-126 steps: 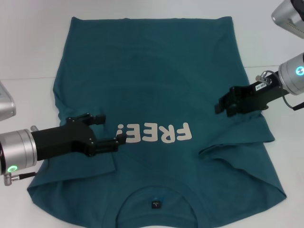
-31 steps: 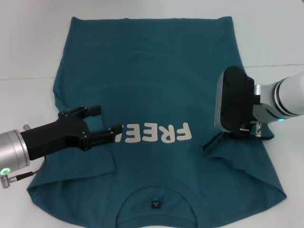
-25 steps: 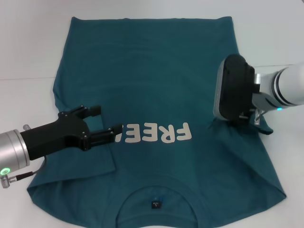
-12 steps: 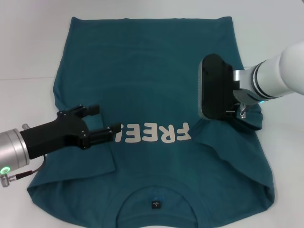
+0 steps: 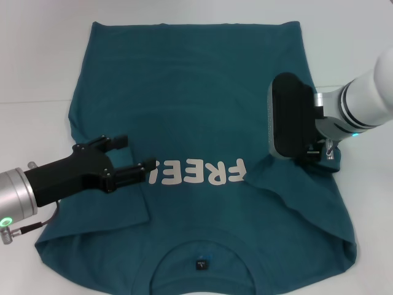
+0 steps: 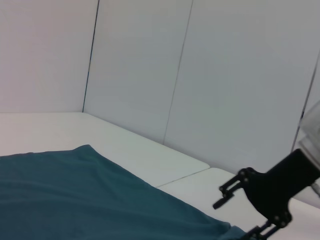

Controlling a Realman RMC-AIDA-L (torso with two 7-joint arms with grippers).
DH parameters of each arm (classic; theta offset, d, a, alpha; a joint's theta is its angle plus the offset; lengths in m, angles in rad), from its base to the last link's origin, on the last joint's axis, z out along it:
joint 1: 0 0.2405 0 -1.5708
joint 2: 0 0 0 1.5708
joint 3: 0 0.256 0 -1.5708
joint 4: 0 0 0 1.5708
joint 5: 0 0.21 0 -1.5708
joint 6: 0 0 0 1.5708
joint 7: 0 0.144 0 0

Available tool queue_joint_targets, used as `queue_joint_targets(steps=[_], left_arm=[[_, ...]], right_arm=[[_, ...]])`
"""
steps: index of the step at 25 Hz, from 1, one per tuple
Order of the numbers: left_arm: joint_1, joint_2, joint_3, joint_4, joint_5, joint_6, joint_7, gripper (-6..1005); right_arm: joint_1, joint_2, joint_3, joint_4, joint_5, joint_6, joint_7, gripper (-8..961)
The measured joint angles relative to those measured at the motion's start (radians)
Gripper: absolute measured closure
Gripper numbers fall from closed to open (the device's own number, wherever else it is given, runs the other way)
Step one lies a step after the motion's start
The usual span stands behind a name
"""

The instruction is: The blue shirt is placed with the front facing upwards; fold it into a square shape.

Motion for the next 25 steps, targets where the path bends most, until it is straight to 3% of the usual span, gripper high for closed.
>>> queue_joint_targets(steps=[7,15,25], left_arm=[[-0.003,0.000,0.002,0.000,0.000,-0.001,0.000,93],[-0.007,0.000,0.005,-0.013,0.000,-0.004,0.004,93],[-0.007,0.000,0.009,-0.025,0.000,0.002,0.005,92]], right_arm=[[-0.067,0.015,0.063,-0.093,-0.004,-0.068,-0.001,247],[-0.153,0.013,0.079,-0.155,0.002,-0.099,-0.037,248],[-0.165,0.009,0.078,-0.127,-0.005,-0.048,-0.056,249]])
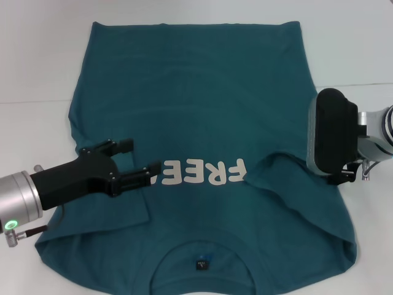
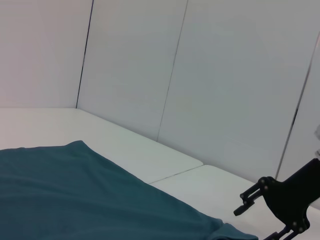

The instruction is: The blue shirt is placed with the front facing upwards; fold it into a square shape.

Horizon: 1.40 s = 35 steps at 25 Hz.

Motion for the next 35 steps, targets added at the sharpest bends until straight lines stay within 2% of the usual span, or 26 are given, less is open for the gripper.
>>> queue_joint_targets(steps=[14,21,26,35], left_arm=[[0.004,0.000,0.000,0.000,0.000,-0.002,0.000,94],[-0.001,0.000,0.000,0.000,0.000,-0.005,0.000,93],[-0.007,0.000,0.000,0.000,0.000,-0.007,0.000,92],[-0.011,0.000,-0.001,0.000,0.000,-0.007,0.000,94]], right_arm=[[0.026,-0.003,-0.005,0.094,-0.002,0.086,-0.010,251],[0.033,-0.015,0.000,0.130,-0.003,0.154,-0.003,252],[0.038,-0.017,0.009,0.146,-0.003,0.199,0.007,351],[0.067,-0.017,0.019,0.153,-0.003,0.238,0.025,371]])
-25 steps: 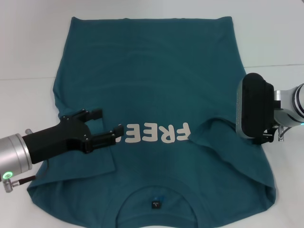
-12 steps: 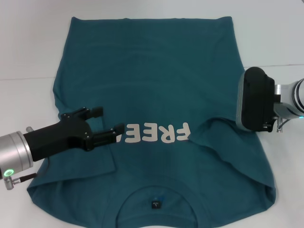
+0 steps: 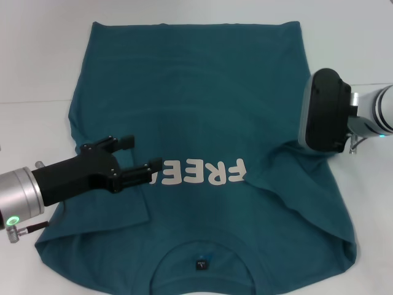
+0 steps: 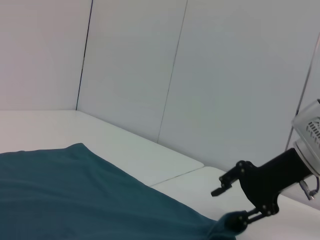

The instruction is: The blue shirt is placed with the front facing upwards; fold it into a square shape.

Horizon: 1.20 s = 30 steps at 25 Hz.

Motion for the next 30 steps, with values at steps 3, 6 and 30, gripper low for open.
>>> queue_joint_targets(steps=[3,6,30], left_arm=[[0.000,0.000,-0.003,-0.001,0.000,0.000,0.000,94],[0.000,0.000,-0.005,-0.001,-0.001,0.000,0.000,94],[0.007,0.002,-0.006,-0.006,-0.019,-0.002,0.013,92]], right_arm=[[0.026,0.000,0.016,0.026,0.000,0.022,0.000,372],[0.054,-0.002,0.030,0.057,0.000,0.037,0.000,372],[0.008,0.020,0.174,-0.163,0.051,-0.163,-0.055,373]])
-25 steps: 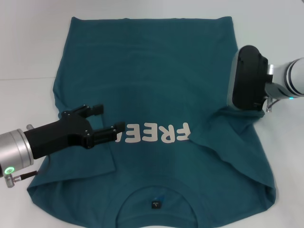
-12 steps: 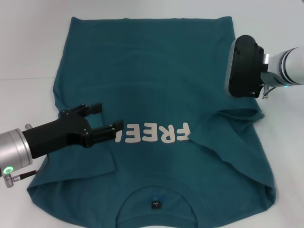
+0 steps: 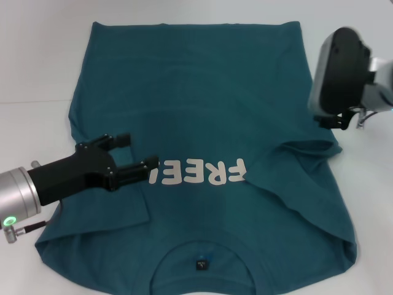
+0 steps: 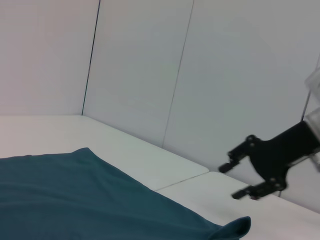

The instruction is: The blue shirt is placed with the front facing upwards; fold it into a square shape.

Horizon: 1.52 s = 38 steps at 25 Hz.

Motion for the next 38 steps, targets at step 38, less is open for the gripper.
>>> queue_joint_targets(steps=[38], left_arm=[[-0.012,0.001,-0.002,-0.020,-0.001,-0.014,0.010,94]], right_arm=[[0.077,0.007,-0.046,0.373,-0.049,0.314,-0.055,369]])
